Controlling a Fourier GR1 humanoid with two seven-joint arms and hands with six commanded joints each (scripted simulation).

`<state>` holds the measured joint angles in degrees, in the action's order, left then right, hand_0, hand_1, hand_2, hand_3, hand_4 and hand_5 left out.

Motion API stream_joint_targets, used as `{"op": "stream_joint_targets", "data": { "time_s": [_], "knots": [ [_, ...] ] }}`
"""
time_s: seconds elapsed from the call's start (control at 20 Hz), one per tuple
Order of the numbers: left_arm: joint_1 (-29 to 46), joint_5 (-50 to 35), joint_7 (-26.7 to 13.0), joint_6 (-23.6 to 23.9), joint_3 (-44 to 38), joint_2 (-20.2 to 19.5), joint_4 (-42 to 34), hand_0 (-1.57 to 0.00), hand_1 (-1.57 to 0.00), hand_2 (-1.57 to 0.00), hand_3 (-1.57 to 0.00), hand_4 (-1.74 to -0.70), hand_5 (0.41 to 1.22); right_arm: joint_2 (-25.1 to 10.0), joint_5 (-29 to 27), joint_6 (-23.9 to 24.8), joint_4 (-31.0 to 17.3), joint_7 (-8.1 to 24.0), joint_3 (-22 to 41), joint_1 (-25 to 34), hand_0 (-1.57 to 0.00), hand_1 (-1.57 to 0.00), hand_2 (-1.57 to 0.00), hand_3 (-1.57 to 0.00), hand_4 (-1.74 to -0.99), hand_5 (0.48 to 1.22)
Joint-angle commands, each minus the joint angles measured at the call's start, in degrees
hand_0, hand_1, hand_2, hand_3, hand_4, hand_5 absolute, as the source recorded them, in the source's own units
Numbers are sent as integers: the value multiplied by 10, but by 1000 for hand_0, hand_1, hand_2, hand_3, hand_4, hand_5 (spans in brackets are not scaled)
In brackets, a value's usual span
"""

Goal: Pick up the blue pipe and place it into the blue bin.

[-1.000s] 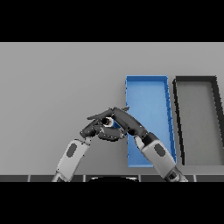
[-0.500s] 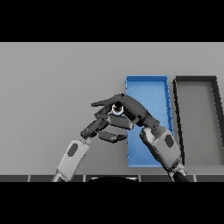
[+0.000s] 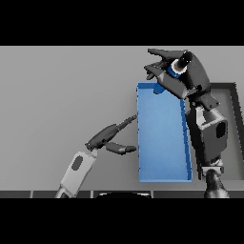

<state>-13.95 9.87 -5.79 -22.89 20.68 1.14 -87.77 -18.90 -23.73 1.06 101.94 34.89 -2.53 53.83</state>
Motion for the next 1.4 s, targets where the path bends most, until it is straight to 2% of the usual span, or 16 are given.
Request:
{"op": "stream_joint_targets", "data": {
  "time_s": [0.0,0.2,0.35,0.55,0.75,1.0,1.05,1.1,1.2,1.25,1.3,1.35],
  "knots": [
    [4,-1,6,-2,2,-1,-3,0,0,0,0,-890,415,-13,7,2,-20,-1,-12,1,-1571,-1571,-1571,-1571,-1741,1221],
    [1,12,15,7,8,1,-3,1,1,1,1,-874,413,-56,8,-19,-34,0,-47,-83,-1571,-1571,-1571,-1571,-1741,1221],
    [3,6,10,2,2,-7,-4,1,1,1,1,-867,419,-54,6,-1,-9,0,-58,-159,-1571,-1571,-1571,-1571,-1741,1221],
    [8,0,6,0,6,-2,-8,1,1,1,1,-875,422,-60,6,21,32,0,-35,-279,-1571,-1571,-1571,-1571,-1741,1221],
    [19,5,9,3,11,-3,-11,1,1,1,1,-880,427,-85,-1,103,64,0,14,-380,-1571,-1571,-1571,-1571,-1741,1221],
    [22,0,3,2,9,-6,-20,1,1,1,1,-888,422,-179,-44,248,63,0,115,-448,-1571,-1571,-1571,-1521,-1741,1221],
    [22,3,-1,4,12,-4,-21,1,1,1,1,-887,420,-192,-47,273,68,0,140,-457,-1571,-1571,-1571,-1255,-1741,1221],
    [24,1,-2,4,14,-3,-29,1,1,1,1,-886,420,-219,-57,297,59,0,165,-456,-1571,-1571,-1571,-1127,-1741,1221],
    [24,2,1,2,12,-6,-20,1,1,1,1,-883,421,-240,-59,332,48,-2,200,-449,-1571,-1571,-1571,-908,-1741,1221],
    [19,2,-6,3,15,0,-22,1,1,1,1,-883,421,-256,-78,356,23,0,230,-438,-1571,-1548,-1571,-847,-1741,1221],
    [18,5,-9,5,17,3,-20,1,1,1,1,-882,421,-271,-98,366,10,0,251,-432,-1465,-1336,-1339,-788,-1678,1221],
    [18,5,-9,5,17,3,-20,1,1,1,1,-881,422,-278,-105,364,6,1,258,-429,-1172,-1069,-1071,-630,-1592,1221]
  ]
}}
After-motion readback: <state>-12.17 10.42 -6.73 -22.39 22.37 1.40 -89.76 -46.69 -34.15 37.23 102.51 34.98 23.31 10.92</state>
